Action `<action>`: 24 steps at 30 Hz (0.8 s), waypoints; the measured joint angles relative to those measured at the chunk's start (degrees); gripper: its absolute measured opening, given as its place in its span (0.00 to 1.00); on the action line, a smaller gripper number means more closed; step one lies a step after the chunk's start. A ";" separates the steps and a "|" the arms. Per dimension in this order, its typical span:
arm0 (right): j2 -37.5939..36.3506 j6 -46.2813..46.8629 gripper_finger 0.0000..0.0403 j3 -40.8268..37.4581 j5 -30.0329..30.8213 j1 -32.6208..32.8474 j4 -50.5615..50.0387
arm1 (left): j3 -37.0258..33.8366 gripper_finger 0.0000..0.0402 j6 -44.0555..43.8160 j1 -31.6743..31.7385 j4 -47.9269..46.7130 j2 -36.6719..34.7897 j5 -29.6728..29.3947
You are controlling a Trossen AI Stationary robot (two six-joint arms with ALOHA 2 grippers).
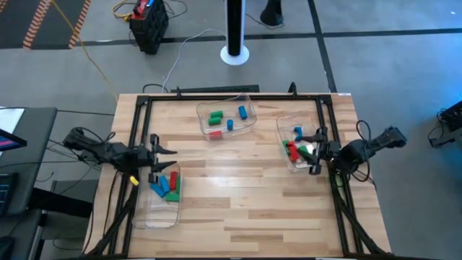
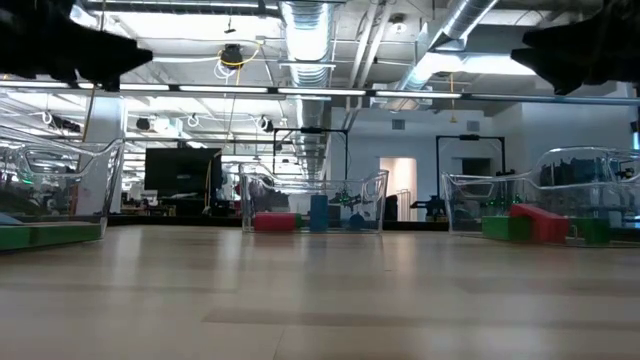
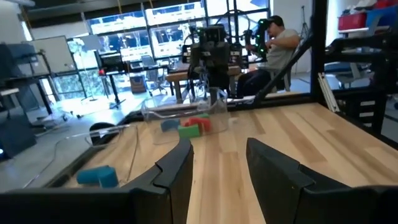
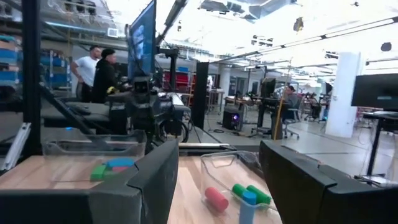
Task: Sort blocks by size
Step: Return to Home Position
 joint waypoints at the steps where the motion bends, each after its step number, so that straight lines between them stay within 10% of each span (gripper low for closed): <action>1: -0.04 0.29 0.63 -0.02 0.02 -0.40 -0.42 | -0.63 0.35 -0.21 0.10 0.86 0.07 -0.05; 24: 0.00 4.75 0.63 -0.11 -1.46 -3.89 -7.48 | -0.94 0.35 0.70 0.40 -5.00 0.13 0.27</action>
